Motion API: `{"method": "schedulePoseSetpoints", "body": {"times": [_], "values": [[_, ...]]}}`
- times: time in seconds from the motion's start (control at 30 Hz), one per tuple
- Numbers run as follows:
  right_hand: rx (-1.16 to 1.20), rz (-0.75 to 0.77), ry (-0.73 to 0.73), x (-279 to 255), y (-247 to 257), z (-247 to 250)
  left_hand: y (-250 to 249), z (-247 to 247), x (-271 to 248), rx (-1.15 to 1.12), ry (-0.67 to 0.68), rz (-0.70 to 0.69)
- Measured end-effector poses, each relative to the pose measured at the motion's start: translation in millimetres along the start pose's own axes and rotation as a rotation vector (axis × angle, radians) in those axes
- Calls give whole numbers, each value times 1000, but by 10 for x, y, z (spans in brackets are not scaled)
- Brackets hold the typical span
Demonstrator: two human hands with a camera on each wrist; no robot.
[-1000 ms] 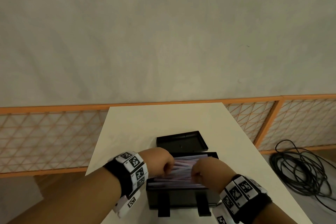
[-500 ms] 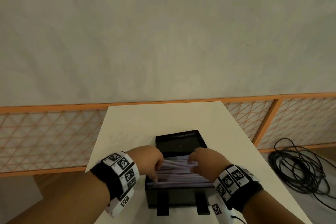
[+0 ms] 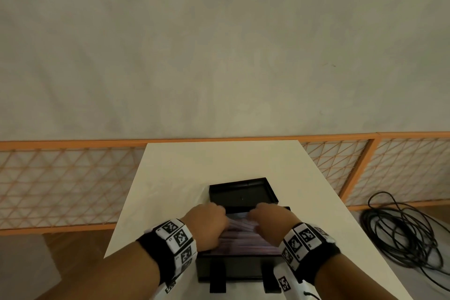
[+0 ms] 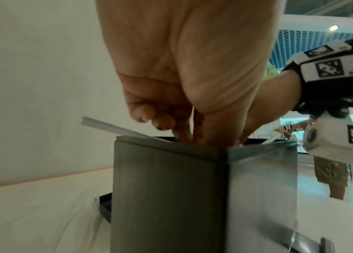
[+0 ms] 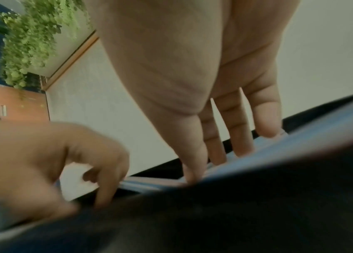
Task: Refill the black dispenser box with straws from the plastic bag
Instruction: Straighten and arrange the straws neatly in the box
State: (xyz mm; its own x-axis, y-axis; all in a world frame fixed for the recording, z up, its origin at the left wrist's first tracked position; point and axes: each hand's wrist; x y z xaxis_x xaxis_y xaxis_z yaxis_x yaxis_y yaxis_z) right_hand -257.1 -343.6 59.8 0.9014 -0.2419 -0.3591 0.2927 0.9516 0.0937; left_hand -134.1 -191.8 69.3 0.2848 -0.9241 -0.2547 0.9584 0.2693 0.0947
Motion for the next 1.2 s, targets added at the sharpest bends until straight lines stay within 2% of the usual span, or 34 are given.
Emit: {"method": "schedulePoseSetpoints", "body": {"times": [0.07,0.13,0.27,0.33,0.43,0.53,0.67,0.77,0.97,1.1,1.2], "values": [[-45,49,82,12,2,-73,38,-15,26,-30,-82,7],[-93,85,88,-1,-11,-70,77,-36,35,31,-24,16],[-62,-5,-14,-15,-107,13,59,-50,24,122,135,24],[-68,-32,-10,-11,-101,26,6,-23,34,155,142,19],[-93,-45,86,6,-32,13,-75,21,76,178,128,37],[-42,-40,88,3,-3,54,-50,7,146,82,109,43],[50,45,3,-82,-12,92,59,-49,189,-88,127,72],[27,86,7,-124,-6,71,131,8,167,-163,107,80],[-1,67,-6,-65,113,99,153,96,75,-347,90,103],[-82,31,24,-54,50,106,244,67,-9,-427,80,44],[-96,-43,63,-102,-76,61,382,41,-122,-518,-44,131]]}}
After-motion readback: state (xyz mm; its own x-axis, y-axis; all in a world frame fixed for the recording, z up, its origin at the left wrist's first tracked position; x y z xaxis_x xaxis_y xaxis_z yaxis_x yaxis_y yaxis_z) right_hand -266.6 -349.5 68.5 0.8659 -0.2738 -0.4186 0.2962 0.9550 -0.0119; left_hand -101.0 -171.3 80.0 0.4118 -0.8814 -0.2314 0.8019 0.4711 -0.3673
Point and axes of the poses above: each hand's wrist, its own x-axis towards the middle knuckle, its own z-axis out of the back of the hand, y = z × x, and after that the axes turned 8 degrees about z, right-handed
